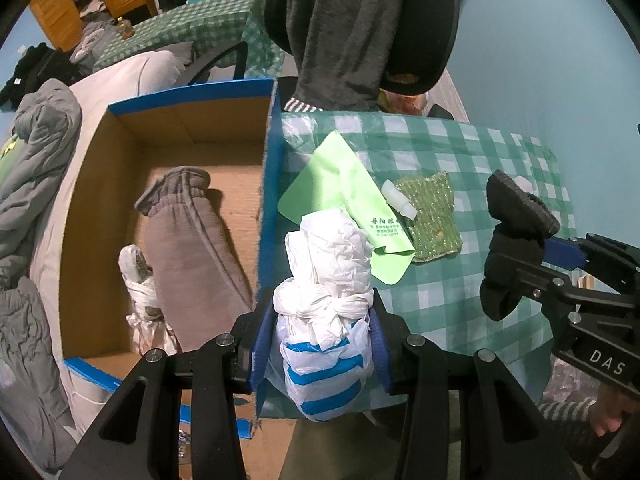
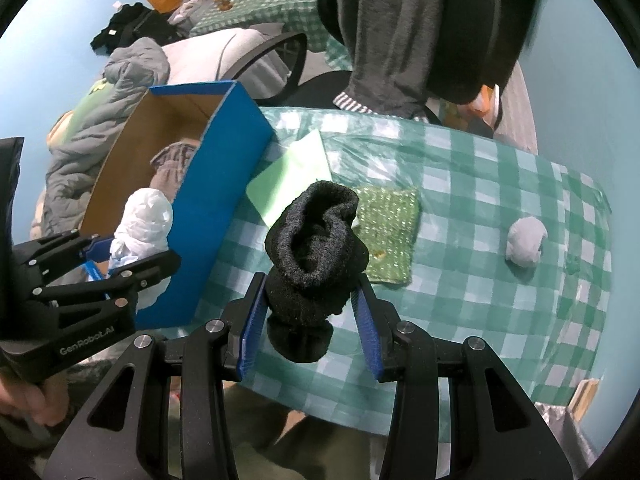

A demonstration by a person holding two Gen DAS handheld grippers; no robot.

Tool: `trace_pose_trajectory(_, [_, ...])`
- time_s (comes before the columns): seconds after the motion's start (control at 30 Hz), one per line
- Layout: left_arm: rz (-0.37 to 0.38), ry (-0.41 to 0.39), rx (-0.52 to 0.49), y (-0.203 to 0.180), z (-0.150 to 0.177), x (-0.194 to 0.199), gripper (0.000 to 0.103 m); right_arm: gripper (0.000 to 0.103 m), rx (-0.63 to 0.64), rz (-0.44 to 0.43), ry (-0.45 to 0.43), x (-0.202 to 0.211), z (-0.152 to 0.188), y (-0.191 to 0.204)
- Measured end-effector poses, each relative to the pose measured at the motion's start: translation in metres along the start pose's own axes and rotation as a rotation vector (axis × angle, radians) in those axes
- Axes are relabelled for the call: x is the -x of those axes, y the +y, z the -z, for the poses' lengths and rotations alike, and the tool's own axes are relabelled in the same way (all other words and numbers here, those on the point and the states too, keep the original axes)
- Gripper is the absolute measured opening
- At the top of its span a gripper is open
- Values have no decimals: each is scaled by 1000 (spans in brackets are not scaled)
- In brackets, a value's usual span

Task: Organize soft objects
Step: 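Lower both socks into the cardboard box and open both tools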

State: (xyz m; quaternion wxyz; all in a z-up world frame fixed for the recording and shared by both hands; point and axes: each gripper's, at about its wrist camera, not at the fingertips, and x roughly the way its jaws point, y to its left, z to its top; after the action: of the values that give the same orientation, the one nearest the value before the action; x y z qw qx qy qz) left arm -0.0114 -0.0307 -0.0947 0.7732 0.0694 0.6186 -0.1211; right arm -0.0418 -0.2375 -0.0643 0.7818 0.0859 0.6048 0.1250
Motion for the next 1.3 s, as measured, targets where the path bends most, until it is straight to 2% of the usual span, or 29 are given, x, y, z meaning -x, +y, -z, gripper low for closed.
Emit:
trace_pose_trajectory(0.7, [-38,-51,118,58,3,25,43,42,121,-62,-2,-13,-29,64])
trace_pose_trajectory(1.3, [-82,-45,209,122,9,24,43,42,216,-103,13,-36,-56,130])
